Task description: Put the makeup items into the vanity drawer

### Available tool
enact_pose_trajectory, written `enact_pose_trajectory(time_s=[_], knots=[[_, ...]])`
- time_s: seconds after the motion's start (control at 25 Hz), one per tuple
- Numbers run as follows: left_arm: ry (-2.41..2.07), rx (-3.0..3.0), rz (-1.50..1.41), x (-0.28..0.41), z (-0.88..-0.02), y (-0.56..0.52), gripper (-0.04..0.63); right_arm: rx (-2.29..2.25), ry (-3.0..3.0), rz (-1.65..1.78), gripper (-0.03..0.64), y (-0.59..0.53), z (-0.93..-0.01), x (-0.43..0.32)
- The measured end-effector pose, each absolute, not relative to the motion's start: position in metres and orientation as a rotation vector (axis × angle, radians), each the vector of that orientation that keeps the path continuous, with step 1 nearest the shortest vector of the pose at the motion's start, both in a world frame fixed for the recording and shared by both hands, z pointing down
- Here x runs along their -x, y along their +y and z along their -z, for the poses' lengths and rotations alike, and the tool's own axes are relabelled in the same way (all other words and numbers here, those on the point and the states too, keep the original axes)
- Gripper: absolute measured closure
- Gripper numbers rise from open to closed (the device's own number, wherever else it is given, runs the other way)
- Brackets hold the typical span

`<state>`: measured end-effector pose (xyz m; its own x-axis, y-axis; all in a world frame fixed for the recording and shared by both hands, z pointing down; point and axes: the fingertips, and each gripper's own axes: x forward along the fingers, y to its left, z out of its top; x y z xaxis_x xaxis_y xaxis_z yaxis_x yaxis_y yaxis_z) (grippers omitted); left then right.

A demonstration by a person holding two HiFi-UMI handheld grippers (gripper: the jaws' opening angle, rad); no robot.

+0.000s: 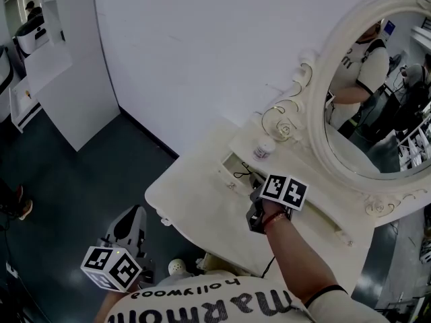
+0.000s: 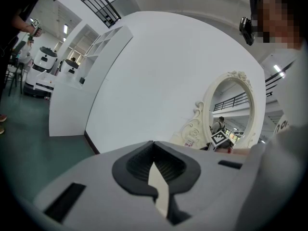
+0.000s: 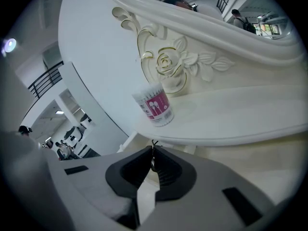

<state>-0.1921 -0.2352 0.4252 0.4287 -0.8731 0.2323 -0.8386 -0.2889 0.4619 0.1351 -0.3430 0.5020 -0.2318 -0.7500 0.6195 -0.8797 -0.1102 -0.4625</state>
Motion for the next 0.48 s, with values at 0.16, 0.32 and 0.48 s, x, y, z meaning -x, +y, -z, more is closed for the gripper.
enact_pose_trajectory(time_s=[0.16,0.32,0.48], knots=[[-1.444,-2.159,0.089,0.1948,-0.4265,-0.2358,0.588,-1.835,-1.972,-1.261,0.579,-0.3444,-0.5054,-0.132],[-1.447,-2.153,0.093,0.1977,-0.4275,-0.2374,0.588,-1.836,-1.962,-1.263,0.579,-0.3466,-0.5089,-0.1299],[-1.45,-2.146,0.097,0.2004,-0.4282,-0.239,0.588,-1.833,-1.945,-1.255,0.58,-0.3474,-0.5117,-0.1303]])
